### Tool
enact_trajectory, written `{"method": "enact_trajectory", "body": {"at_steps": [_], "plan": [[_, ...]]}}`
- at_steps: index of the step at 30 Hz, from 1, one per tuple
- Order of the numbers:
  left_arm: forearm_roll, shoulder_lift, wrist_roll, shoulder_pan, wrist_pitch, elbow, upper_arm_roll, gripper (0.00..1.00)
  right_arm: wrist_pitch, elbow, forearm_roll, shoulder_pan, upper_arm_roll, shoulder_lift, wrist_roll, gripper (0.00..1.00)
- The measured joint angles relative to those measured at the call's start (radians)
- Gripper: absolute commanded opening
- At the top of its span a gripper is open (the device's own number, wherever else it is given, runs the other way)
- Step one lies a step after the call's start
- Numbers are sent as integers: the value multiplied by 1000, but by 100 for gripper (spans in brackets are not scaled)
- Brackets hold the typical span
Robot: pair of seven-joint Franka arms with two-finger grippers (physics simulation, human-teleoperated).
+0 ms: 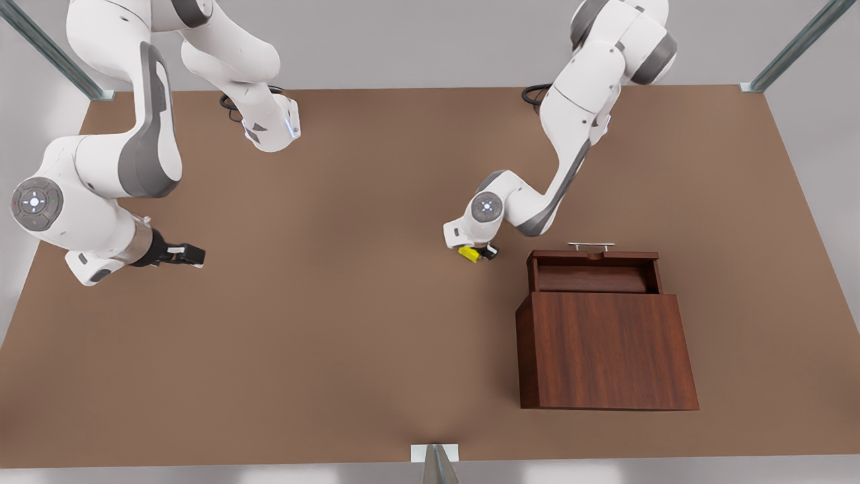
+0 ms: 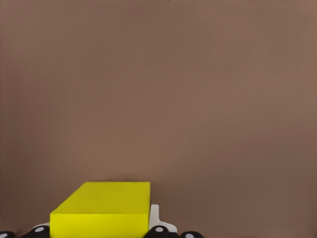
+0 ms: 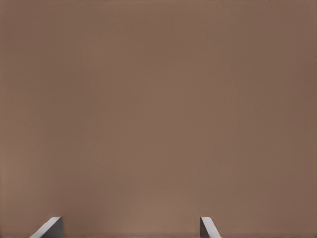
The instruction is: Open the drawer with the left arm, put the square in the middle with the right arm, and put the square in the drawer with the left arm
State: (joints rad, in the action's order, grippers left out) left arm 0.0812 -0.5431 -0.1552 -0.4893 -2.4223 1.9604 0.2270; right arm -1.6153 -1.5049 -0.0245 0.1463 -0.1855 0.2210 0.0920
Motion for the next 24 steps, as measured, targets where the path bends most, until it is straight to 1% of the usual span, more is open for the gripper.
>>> {"method": "enact_trajectory", "body": {"at_steps": [2, 3, 4, 6, 8, 9, 10, 11, 12, 14, 16, 22, 24], "plan": [[-2, 12, -66, 0, 5, -2, 1, 72, 0, 0, 1, 1, 0, 0, 0, 100], [-5, 37, -172, -7, 58, -24, 1, 72, 0, 0, 1, 1, 0, 0, 0, 100], [-7, 75, -286, -14, 162, -74, 0, 72, 0, 0, 1, 1, 0, 0, 0, 100], [-12, 121, -375, -14, 313, -159, -1, 72, 2, 1, 0, 1, 0, 0, -2, 100], [-16, 219, -476, -14, 454, -191, -48, 72, 6, 2, 1, 1, 0, -2, -2, 100], [-20, 261, -526, -8, 475, -192, -74, 72, 9, 2, 1, 1, 0, -4, -2, 100], [-25, 313, -561, 6, 499, -193, -103, 72, 9, 2, 2, 2, 0, -5, -2, 100], [-32, 369, -574, 55, 542, -193, -122, 72, 9, 2, 2, 2, 0, -4, -2, 100], [-39, 396, -574, 113, 570, -192, -124, 72, 9, 0, 2, 1, 0, -3, -2, 100], [-47, 397, -542, 220, 569, -192, -124, 72, 8, -1, 2, 1, 0, -2, -2, 100], [-51, 388, -437, 287, 560, -180, -126, 72, 8, -2, 1, 3, 0, -2, -2, 100], [-56, 324, -197, 396, 510, -177, -125, 73, 11, -3, 1, 3, 0, -3, -3, 100], [-56, 294, -195, 388, 489, -176, -126, 73, 12, -3, 1, 2, 0, -5, -3, 100]]}}
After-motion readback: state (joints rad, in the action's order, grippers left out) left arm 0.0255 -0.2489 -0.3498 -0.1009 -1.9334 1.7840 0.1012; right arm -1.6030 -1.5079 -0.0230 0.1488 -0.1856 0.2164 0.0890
